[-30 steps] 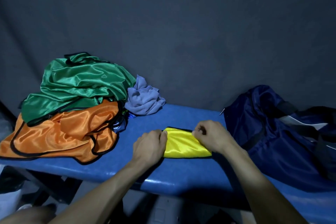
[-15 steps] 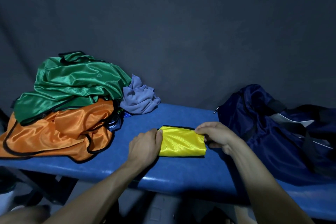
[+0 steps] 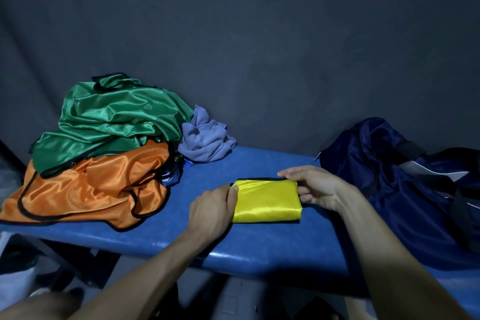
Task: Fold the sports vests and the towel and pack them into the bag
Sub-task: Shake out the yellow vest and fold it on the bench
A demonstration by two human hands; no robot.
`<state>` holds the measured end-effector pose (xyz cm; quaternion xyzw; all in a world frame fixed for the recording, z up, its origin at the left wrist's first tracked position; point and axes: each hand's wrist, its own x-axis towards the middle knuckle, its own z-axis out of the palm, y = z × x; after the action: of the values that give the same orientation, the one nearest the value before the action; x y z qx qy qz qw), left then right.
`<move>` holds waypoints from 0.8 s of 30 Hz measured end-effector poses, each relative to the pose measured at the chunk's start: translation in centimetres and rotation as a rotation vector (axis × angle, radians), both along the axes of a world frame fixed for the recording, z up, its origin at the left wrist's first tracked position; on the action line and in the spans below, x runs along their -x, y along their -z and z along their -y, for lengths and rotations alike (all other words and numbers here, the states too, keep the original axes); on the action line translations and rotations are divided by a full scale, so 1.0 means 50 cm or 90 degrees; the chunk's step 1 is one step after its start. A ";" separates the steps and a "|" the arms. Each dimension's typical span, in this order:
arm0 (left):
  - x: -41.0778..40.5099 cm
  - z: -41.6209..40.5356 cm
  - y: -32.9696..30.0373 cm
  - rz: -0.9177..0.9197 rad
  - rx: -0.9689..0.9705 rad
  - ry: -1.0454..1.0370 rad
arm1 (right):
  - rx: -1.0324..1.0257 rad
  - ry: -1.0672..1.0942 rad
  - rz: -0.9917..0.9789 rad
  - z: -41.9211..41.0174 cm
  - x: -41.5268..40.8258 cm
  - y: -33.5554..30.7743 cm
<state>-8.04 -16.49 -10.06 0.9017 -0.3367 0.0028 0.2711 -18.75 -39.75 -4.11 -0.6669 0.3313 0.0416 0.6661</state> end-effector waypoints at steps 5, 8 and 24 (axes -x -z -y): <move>-0.022 -0.004 -0.018 -0.075 0.037 0.056 | 0.430 -0.131 -0.005 -0.040 -0.024 0.053; -0.055 -0.002 -0.042 -0.091 0.011 0.083 | 0.524 -0.137 0.000 -0.043 -0.021 0.065; -0.111 0.066 -0.073 -0.497 0.116 0.046 | 0.680 -0.055 0.040 -0.063 -0.006 0.092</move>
<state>-2.48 -19.77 -6.42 0.7950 -0.2379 -0.3200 0.4572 -18.46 -36.60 -8.72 -0.9270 0.2586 -0.1252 0.2409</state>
